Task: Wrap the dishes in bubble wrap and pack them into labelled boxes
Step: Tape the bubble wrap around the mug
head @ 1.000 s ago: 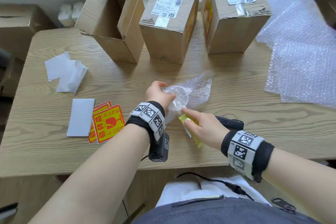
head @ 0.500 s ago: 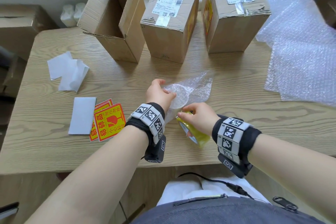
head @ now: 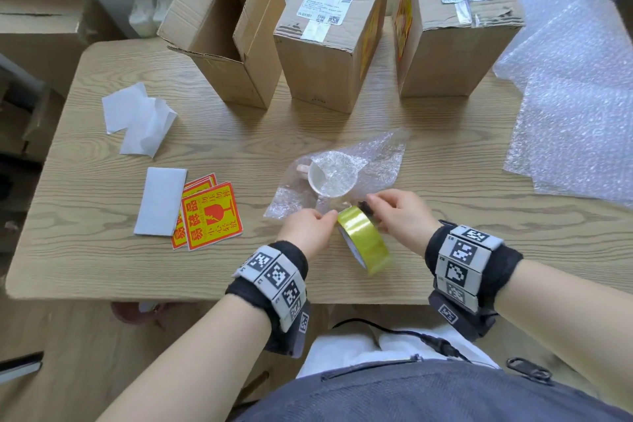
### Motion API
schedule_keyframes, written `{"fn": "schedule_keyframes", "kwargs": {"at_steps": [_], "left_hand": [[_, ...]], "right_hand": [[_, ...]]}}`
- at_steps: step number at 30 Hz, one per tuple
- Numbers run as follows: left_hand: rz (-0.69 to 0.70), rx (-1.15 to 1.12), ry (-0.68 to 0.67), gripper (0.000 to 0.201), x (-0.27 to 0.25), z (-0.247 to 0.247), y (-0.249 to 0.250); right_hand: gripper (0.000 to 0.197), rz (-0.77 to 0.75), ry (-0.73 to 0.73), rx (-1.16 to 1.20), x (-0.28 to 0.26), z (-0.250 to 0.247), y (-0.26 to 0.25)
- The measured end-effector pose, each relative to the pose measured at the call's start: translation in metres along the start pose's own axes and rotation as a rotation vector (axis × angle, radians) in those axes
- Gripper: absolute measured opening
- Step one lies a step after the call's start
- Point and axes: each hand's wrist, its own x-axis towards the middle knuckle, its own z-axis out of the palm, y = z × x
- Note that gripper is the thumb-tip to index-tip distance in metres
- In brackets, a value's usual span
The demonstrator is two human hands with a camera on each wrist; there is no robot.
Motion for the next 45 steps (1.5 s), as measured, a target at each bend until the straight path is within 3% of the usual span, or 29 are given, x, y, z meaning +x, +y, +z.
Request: {"fn": "schedule_keyframes", "kwargs": {"at_steps": [2,4,7,12,17,22,25,28,31,38,45], "left_hand": [[-0.035,-0.136,0.015,0.03,-0.002,0.004,0.003],[-0.066,-0.267,-0.015,0.026,-0.006,0.008,0.006],[-0.068,-0.421,-0.052,0.017,-0.01,0.013,0.007],[-0.057,-0.599,-0.003,0.03,-0.013,0.021,0.008],[-0.108,-0.778,0.021,0.005,-0.016,0.031,0.009],[-0.096,-0.898,0.07,0.026,-0.018,0.042,0.01],[-0.108,-0.953,0.121,0.031,-0.017,0.046,0.011],[-0.097,-0.972,0.154,0.029,-0.019,0.049,0.013],[-0.089,-0.986,0.172,0.027,-0.02,0.05,0.013],[-0.114,-0.933,0.25,0.019,-0.014,0.055,0.012],[-0.121,-0.909,0.324,0.057,-0.019,0.055,0.014]], "right_hand": [[0.031,0.015,0.077,-0.39,0.007,-0.012,0.01],[0.042,0.056,0.043,-0.697,0.011,-0.023,0.02],[0.044,0.051,-0.028,-0.861,0.014,-0.031,0.029],[0.026,-0.048,-0.119,-0.815,0.015,-0.032,0.035],[0.018,-0.151,-0.208,-0.69,0.007,-0.047,0.033],[0.02,-0.346,-0.251,-0.601,0.001,-0.074,0.026],[0.036,-0.488,-0.266,-0.69,0.006,-0.079,0.004],[0.032,-0.588,-0.273,-0.856,0.019,-0.074,-0.017],[0.024,-0.616,-0.336,-0.982,0.031,-0.069,-0.031],[0.025,-0.648,-0.368,-1.096,0.037,-0.065,-0.046],[0.024,-0.64,-0.376,-1.115,0.038,-0.064,-0.052]]}}
